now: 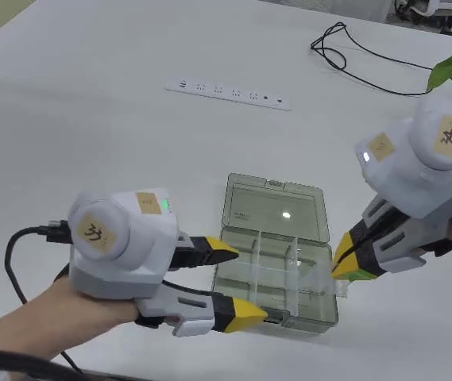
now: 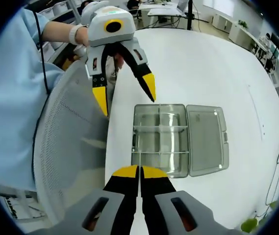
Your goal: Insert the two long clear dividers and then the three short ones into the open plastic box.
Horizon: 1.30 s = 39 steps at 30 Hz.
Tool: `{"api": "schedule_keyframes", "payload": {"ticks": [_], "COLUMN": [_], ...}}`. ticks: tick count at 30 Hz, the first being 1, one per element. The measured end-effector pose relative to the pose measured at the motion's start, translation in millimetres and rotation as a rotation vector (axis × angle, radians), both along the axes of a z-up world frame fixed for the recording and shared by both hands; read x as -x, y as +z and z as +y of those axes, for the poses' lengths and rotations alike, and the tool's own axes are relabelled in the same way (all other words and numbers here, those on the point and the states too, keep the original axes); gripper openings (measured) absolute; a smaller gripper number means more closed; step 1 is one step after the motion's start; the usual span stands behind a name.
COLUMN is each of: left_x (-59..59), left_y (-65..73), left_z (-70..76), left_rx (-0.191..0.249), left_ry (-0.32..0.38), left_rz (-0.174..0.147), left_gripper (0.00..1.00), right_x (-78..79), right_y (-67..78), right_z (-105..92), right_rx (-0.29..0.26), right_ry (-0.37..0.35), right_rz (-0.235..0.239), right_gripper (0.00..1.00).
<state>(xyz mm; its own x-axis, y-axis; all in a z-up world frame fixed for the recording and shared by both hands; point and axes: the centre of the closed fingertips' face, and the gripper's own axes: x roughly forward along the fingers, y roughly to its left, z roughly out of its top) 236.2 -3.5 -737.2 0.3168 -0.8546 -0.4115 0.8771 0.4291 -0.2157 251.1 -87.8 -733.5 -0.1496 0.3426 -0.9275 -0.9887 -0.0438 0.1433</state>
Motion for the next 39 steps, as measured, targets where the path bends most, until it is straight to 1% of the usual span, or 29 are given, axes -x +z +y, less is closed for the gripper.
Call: {"api": "schedule_keyframes", "payload": {"ticks": [1, 4, 5, 6, 8, 9, 10, 11, 12, 13, 14, 17, 19, 21, 27, 31, 35, 36, 39], "left_x": [-0.3, -5.1, -8.5, -9.4, -12.9, -14.3, -16.6, -20.1, -21.3, -21.6, -21.5, -21.3, -20.1, -18.1, -12.6, -13.0, -13.8, -13.9, -13.7], "left_y": [-0.1, -0.3, -1.3, -1.8, -3.6, -4.1, -4.4, -5.0, -6.9, -8.2, -8.6, -9.9, -10.7, -11.4, -15.4, -16.1, -15.9, -15.7, -16.0], "left_z": [0.9, 9.3, 13.9, 15.8, 22.0, 24.5, 27.9, 31.6, 34.8, 37.3, 39.3, 40.9, 41.9, 42.2, 43.3, 45.6, 47.0, 47.3, 48.0], "left_rx": [0.0, 0.001, -0.008, -0.011, -0.027, -0.03, -0.033, -0.039, -0.05, -0.058, -0.058, -0.058, -0.063, -0.056, -0.056, -0.053, -0.052, -0.05, -0.049], "left_ry": [0.004, 0.046, 0.071, 0.078, 0.109, 0.122, 0.142, 0.17, 0.184, 0.192, 0.195, 0.199, 0.199, 0.202, 0.202, 0.208, 0.212, 0.211, 0.211], "left_rz": [-0.002, -0.012, -0.022, -0.027, -0.038, -0.044, -0.053, -0.061, -0.058, -0.056, -0.059, -0.049, -0.053, -0.044, -0.029, -0.027, -0.027, -0.026, -0.024], "left_gripper": [0.53, 0.59, 0.62, 0.67, 0.75, 0.81, 0.86, 0.93, 0.99, 1.0, 1.0, 1.0, 1.0, 1.0, 0.99, 0.97, 0.96, 0.96, 0.95], "right_x": [-2.0, -6.1, -8.3, -8.8, -15.5, -17.3, -20.2, -21.4, -21.4, -21.5, -22.7, -21.9, -21.7, -22.2, -23.0, -21.8, -24.7, -24.2, -26.5], "right_y": [-1.3, -4.4, -5.7, -6.2, -9.0, -10.2, -11.5, -12.5, -13.7, -14.5, -19.5, -23.5, -25.0, -25.1, -29.6, -31.8, -34.7, -36.0, -36.4], "right_z": [-1.8, -7.1, -8.7, -9.3, -10.7, -11.0, -9.0, -8.6, -7.4, -6.4, -7.1, -6.5, -4.2, -1.6, -2.0, -0.8, -1.0, -0.5, 0.1], "right_rx": [0.004, 0.025, 0.032, 0.035, 0.051, 0.056, 0.05, 0.052, 0.053, 0.053, 0.054, 0.066, 0.065, 0.057, 0.071, 0.069, 0.071, 0.072, 0.078], "right_ry": [-0.001, -0.012, -0.021, -0.032, -0.071, -0.08, -0.089, -0.094, -0.09, -0.091, -0.093, -0.084, -0.084, -0.081, -0.084, -0.083, -0.072, -0.076, -0.068], "right_rz": [-0.008, -0.019, -0.021, -0.018, -0.04, -0.044, -0.053, -0.055, -0.056, -0.054, -0.051, -0.048, -0.048, -0.053, -0.044, -0.03, -0.038, -0.031, -0.034], "right_gripper": [0.02, 0.02, 0.02, 0.02, 0.02, 0.02, 0.02, 0.02, 0.02, 0.02, 0.02, 0.02, 0.02, 0.02, 0.02, 0.02, 0.02, 0.02, 0.02]}}
